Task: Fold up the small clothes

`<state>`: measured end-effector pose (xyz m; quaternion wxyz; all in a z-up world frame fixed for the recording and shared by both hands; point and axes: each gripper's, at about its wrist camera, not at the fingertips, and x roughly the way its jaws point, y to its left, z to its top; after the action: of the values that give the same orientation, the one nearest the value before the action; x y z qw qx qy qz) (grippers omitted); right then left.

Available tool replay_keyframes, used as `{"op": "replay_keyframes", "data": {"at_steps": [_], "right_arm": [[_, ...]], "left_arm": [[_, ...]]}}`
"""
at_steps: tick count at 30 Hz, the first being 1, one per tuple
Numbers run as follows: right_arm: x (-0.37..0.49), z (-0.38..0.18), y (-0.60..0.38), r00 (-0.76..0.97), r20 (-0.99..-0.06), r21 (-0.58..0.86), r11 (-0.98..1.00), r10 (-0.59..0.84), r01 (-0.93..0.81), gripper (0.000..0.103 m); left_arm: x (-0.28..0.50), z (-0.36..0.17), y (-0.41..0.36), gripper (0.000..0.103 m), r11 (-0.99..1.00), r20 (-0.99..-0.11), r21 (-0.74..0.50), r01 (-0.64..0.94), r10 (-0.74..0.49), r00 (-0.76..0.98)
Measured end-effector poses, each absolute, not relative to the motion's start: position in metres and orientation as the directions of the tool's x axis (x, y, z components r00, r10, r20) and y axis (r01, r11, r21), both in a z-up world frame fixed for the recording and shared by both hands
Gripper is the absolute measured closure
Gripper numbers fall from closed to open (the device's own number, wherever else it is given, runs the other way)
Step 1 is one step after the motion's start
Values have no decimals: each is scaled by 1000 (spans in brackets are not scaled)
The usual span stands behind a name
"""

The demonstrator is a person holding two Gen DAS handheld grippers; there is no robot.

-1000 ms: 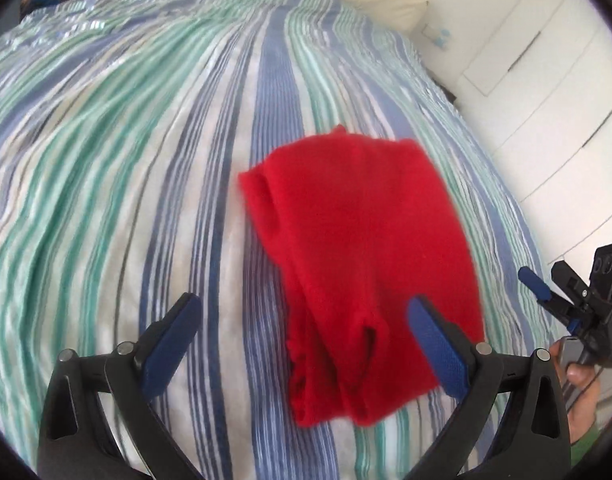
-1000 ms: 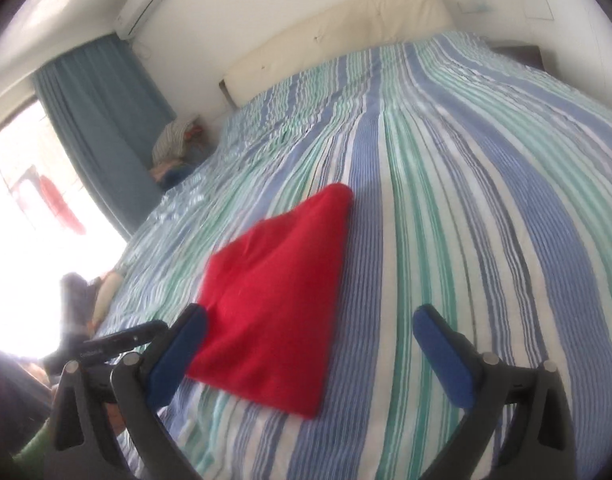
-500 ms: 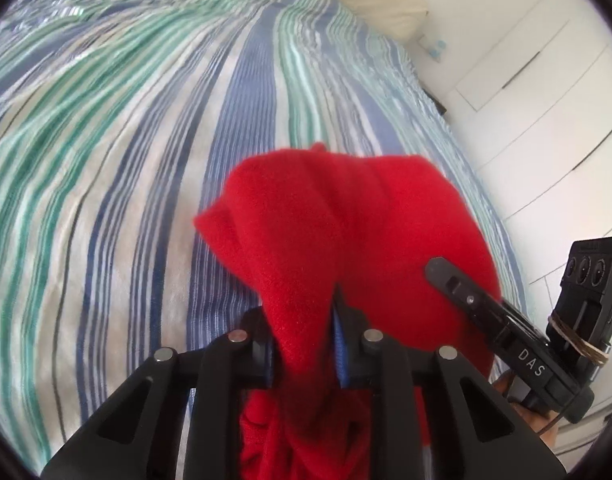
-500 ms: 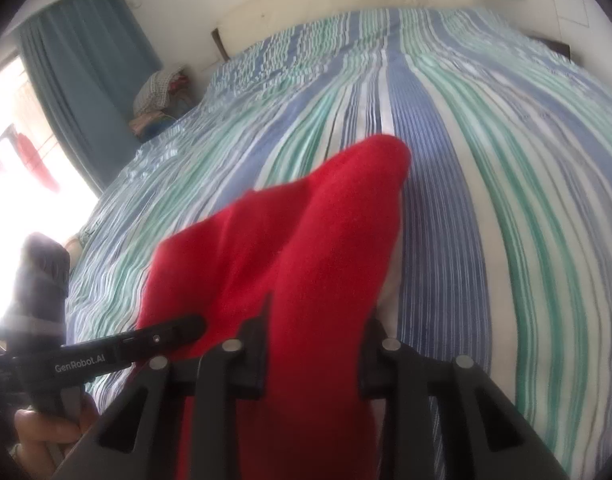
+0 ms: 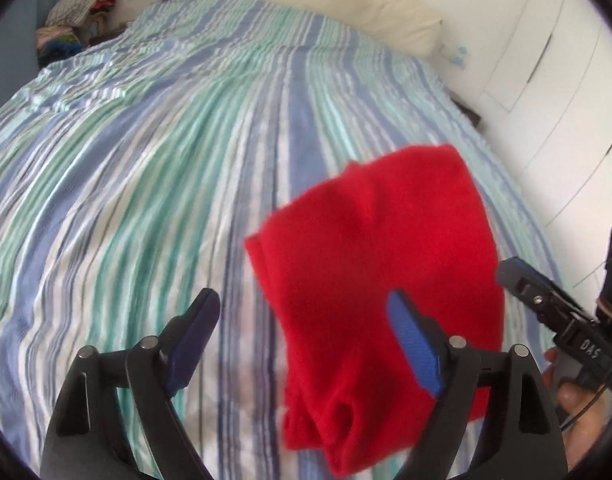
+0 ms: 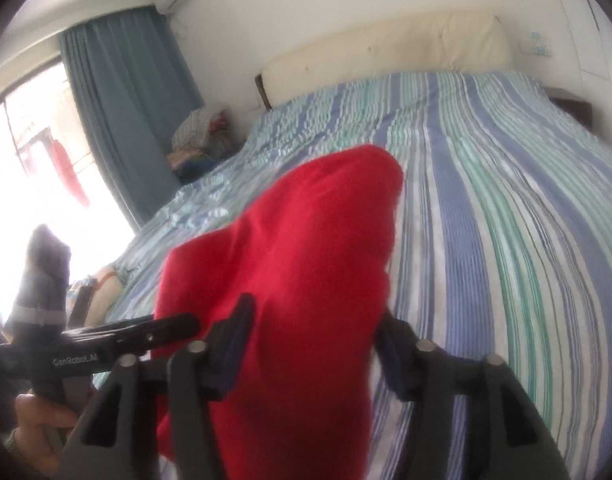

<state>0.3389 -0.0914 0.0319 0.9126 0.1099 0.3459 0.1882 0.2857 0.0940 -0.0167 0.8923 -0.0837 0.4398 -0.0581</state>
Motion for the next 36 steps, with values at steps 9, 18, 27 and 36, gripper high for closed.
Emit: {"op": "replay_keyframes", "data": {"at_steps": [9, 18, 27, 36], "right_arm": [[246, -18, -153, 648, -740, 93, 981, 181, -167, 11], [158, 56, -141, 702, -684, 40, 971, 197, -234, 1], [94, 74, -105, 719, -685, -94, 964, 118, -249, 1], [44, 67, -116, 648, -735, 97, 976, 202, -195, 1]], "left_arm": [[170, -13, 93, 3, 996, -673, 76, -53, 91, 734], [119, 22, 70, 1, 980, -673, 168, -105, 192, 714], [66, 34, 55, 1, 980, -710, 179, -84, 188, 678], [24, 36, 39, 0, 987, -703, 156, -21, 127, 699]]}}
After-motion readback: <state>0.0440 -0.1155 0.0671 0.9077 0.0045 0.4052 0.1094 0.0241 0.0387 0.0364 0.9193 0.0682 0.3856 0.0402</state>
